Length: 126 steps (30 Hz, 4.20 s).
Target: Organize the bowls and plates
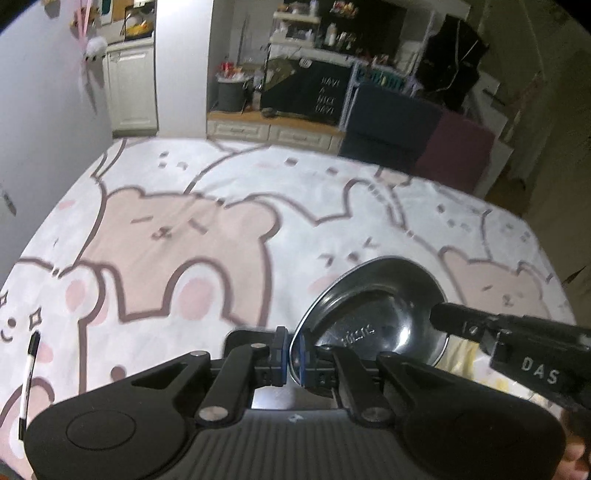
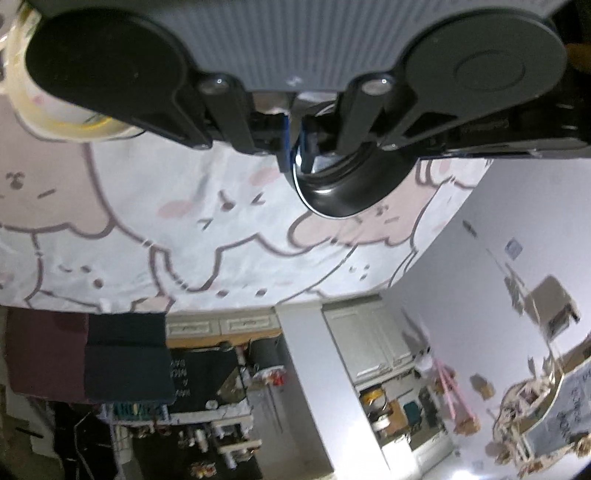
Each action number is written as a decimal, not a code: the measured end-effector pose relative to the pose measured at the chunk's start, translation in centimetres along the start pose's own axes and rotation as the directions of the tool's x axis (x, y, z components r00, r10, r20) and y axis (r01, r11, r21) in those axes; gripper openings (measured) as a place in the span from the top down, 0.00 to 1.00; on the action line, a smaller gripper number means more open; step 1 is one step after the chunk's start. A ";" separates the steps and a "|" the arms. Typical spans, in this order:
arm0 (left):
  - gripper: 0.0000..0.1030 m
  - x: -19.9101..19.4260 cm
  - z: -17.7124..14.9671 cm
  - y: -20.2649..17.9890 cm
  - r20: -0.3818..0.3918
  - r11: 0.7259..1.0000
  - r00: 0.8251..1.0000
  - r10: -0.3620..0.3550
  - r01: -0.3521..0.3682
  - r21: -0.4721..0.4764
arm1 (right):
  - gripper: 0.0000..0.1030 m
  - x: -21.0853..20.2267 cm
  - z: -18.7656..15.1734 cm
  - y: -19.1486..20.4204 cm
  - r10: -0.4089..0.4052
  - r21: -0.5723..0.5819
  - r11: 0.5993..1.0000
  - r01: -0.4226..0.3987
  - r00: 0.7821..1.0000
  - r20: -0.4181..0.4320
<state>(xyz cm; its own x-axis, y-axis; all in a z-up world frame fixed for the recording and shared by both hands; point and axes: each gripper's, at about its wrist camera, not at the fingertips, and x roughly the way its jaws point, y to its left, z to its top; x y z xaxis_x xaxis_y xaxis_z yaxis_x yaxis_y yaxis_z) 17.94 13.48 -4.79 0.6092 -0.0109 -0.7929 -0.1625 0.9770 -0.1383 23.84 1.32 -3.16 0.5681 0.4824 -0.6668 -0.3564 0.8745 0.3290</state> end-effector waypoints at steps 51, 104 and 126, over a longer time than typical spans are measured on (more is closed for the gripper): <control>0.88 7.4 -2.0 2.8 -0.287 0.994 0.955 0.071 -0.043 0.101 | 0.94 9.8 -2.8 3.1 -0.068 -0.066 0.997 0.051 0.954 -0.291; 0.54 6.2 -1.3 6.9 -0.159 0.999 0.987 0.009 -0.002 0.049 | 0.90 9.3 -4.3 -0.4 0.021 0.173 0.984 0.048 0.926 -0.377; 0.75 7.6 -1.5 6.4 -0.222 0.996 0.975 0.001 0.018 0.084 | 0.95 8.8 -4.9 -0.7 0.047 0.185 0.982 0.026 0.923 -0.383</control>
<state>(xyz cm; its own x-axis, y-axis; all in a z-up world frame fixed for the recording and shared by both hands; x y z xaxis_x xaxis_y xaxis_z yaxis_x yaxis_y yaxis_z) 20.41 19.32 -12.59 0.4214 -0.0568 -0.9051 -0.0857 0.9911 -0.1022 25.50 4.72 -12.53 0.2231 0.4671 -0.8556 -0.1983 0.8811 0.4294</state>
